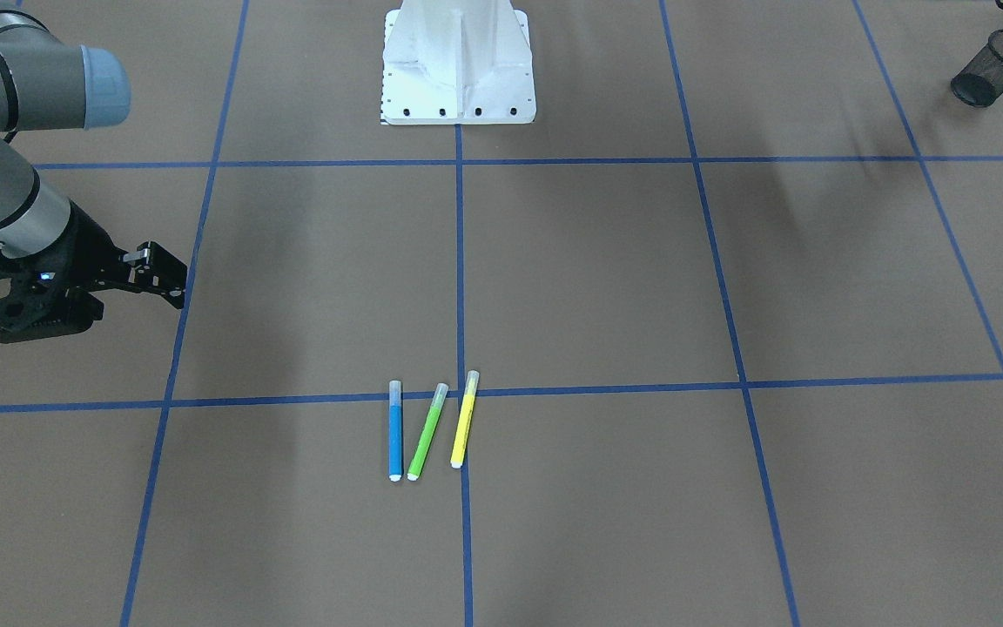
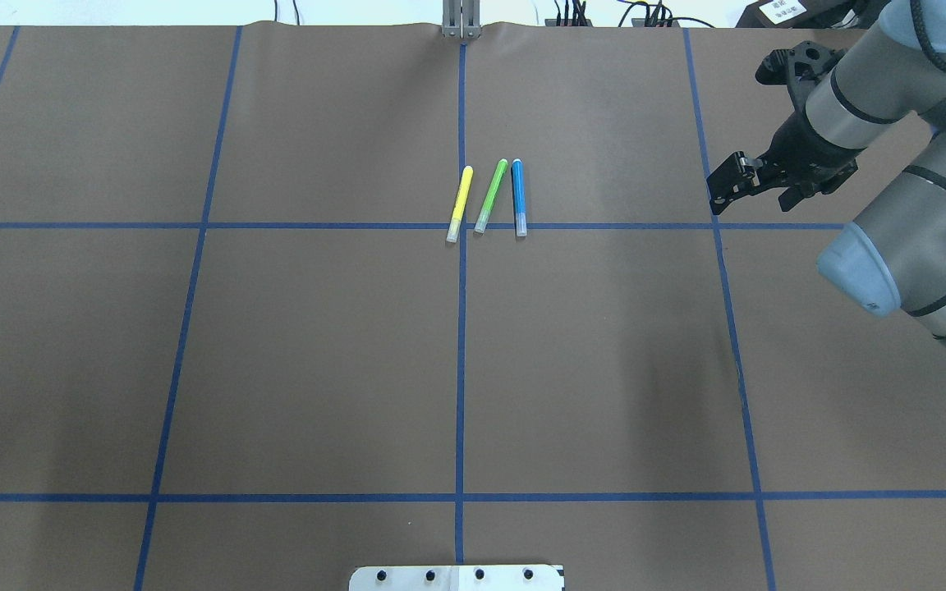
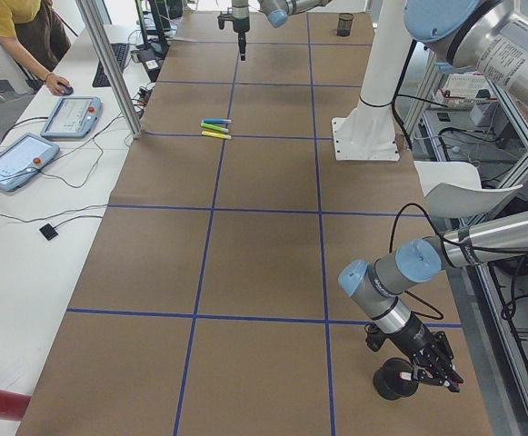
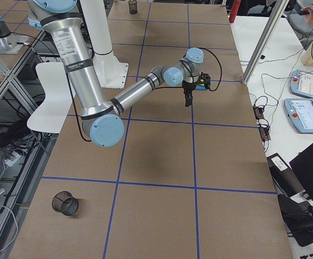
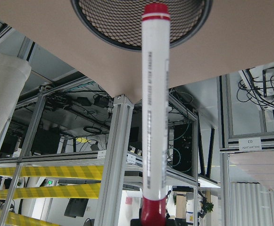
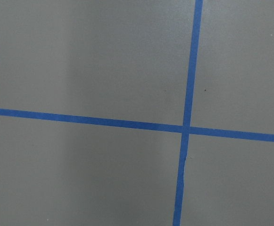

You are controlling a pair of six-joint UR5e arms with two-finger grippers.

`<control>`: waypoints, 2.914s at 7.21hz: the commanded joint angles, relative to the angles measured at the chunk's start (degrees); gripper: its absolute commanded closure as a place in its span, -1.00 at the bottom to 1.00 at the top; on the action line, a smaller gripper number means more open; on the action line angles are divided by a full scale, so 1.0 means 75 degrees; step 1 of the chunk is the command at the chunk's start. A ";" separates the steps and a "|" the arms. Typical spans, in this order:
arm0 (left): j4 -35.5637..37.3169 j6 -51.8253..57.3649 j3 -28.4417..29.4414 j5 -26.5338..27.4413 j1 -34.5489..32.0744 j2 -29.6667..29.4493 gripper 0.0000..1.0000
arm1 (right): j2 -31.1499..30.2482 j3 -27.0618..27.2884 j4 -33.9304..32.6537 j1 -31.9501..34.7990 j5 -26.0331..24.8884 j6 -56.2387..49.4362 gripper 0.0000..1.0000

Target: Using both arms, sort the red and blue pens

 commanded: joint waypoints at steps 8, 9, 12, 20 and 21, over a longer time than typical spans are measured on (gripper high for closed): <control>-0.0409 -0.0003 0.0154 -0.0235 0.0000 0.0001 -1.00 | -0.0008 0.0018 0.0000 -0.0002 0.0011 0.0012 -1.00; -0.0409 0.0009 0.0154 -0.0235 0.0000 -0.0011 -1.00 | -0.0019 0.0065 -0.0012 -0.0013 0.0012 0.0012 -1.00; -0.0631 0.0138 -0.0021 -0.0282 -0.0012 -0.0023 -1.00 | -0.0019 0.0065 0.0000 -0.0049 0.0012 0.0234 -1.00; -0.0526 0.0126 -0.1722 -0.0692 -0.4060 -0.1742 -1.00 | -0.0101 0.0183 0.0000 -0.0107 -0.0105 0.0316 -1.00; -0.0573 0.0057 -0.1559 -0.1191 -0.4542 -0.2117 -1.00 | -0.0090 0.0183 0.0000 -0.0154 -0.0106 0.0316 -1.00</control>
